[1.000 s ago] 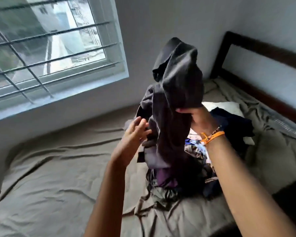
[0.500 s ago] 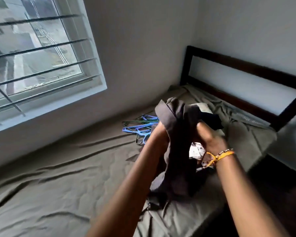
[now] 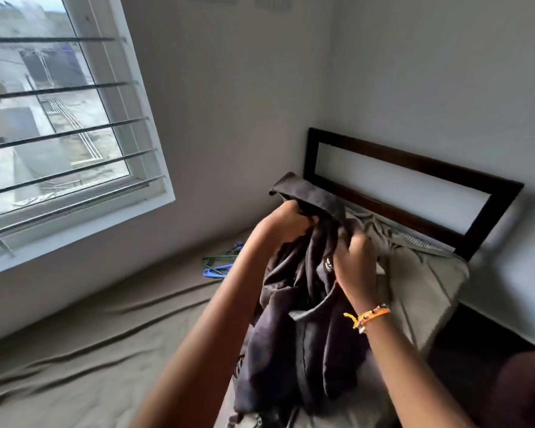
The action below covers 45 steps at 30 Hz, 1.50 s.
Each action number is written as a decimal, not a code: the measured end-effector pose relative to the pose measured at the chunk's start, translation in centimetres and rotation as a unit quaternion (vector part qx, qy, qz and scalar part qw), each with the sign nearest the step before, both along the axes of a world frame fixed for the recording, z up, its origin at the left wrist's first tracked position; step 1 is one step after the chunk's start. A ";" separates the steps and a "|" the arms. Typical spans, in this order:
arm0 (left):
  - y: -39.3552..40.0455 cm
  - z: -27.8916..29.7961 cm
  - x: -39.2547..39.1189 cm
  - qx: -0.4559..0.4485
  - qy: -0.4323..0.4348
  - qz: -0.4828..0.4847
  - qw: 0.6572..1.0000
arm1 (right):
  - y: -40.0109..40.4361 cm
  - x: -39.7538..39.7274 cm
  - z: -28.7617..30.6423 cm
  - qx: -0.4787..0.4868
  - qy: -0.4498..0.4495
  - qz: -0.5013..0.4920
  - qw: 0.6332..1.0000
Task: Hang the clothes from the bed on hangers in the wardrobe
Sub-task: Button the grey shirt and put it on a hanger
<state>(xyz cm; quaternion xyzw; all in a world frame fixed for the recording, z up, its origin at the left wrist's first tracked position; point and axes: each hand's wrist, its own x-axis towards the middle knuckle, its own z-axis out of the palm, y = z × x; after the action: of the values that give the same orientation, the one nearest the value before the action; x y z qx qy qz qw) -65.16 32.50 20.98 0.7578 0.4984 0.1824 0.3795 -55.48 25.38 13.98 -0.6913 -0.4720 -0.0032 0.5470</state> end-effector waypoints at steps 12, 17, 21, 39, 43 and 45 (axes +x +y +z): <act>0.2 1.9 -2.1 0.267 0.125 0.109 0.949 | 1.6 3.5 8.0 -0.013 -0.239 0.029 0.970; 1.3 7.3 -3.3 0.303 0.032 0.192 0.933 | 0.9 7.6 6.0 -0.149 -0.276 -0.099 0.944; 2.6 11.9 -5.1 0.268 -0.150 0.260 0.915 | 0.8 9.0 10.1 -0.172 -0.236 -0.150 0.944; 1.0 10.5 -10.1 0.273 -0.352 0.207 0.871 | -0.8 1.2 18.7 0.212 0.108 0.102 0.966; 4.5 7.8 -11.3 0.174 -0.255 0.242 0.920 | 0.3 4.2 18.0 0.101 0.181 0.061 0.976; 3.3 8.9 -11.1 0.201 -0.331 0.234 0.892 | -0.2 4.6 17.9 0.178 0.188 0.069 0.963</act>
<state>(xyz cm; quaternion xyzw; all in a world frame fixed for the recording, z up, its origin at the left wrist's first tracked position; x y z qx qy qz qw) -76.27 35.78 29.88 0.5754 0.4596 0.6021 0.3085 -50.89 25.23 31.84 -0.5367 -0.3988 0.0802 0.7392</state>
